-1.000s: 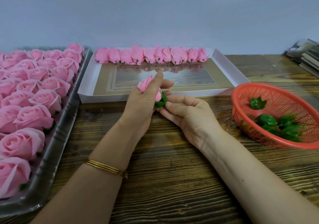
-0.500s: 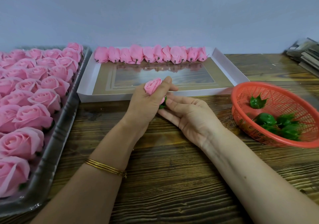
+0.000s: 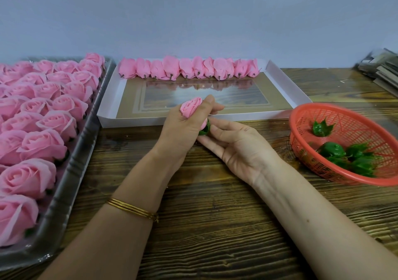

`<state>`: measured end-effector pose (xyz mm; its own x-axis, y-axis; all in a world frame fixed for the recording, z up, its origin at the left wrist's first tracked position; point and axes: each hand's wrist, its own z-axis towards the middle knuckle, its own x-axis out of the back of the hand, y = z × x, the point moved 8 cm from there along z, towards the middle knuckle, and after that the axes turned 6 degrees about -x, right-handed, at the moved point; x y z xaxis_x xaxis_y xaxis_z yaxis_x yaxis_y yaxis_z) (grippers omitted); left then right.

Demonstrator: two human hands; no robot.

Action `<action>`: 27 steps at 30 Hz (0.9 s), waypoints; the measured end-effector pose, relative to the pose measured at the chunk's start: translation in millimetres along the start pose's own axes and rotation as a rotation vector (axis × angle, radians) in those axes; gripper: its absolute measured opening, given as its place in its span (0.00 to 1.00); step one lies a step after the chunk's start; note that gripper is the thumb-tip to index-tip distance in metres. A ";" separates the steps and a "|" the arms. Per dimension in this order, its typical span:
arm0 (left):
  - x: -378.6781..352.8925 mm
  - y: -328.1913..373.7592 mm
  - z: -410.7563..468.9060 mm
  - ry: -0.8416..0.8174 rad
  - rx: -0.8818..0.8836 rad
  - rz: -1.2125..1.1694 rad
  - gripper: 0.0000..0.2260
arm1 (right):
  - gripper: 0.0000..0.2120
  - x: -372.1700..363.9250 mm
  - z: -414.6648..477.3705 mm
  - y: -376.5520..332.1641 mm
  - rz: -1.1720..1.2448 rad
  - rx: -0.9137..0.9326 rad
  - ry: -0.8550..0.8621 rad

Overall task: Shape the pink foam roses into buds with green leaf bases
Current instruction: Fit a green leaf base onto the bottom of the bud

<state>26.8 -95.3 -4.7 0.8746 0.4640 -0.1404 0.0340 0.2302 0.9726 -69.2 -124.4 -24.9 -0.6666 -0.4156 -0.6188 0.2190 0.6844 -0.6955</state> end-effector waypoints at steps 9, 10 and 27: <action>-1.0 -1.3 0.1 -0.029 0.027 -0.029 0.12 | 0.10 0.6 0.9 3.1 0.044 -0.044 -0.019; -1.2 -1.4 0.2 -0.033 0.028 -0.028 0.12 | 0.10 0.0 1.0 3.2 0.048 -0.047 -0.024; -2.5 -5.6 2.2 -0.031 0.088 -0.089 0.14 | 0.12 -0.6 0.5 -1.2 0.011 0.046 0.010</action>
<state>25.5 -99.6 -9.4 0.8808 0.4181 -0.2222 0.1529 0.1930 0.9692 -68.7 -125.3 -23.9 -0.6708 -0.4024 -0.6230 0.2588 0.6602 -0.7051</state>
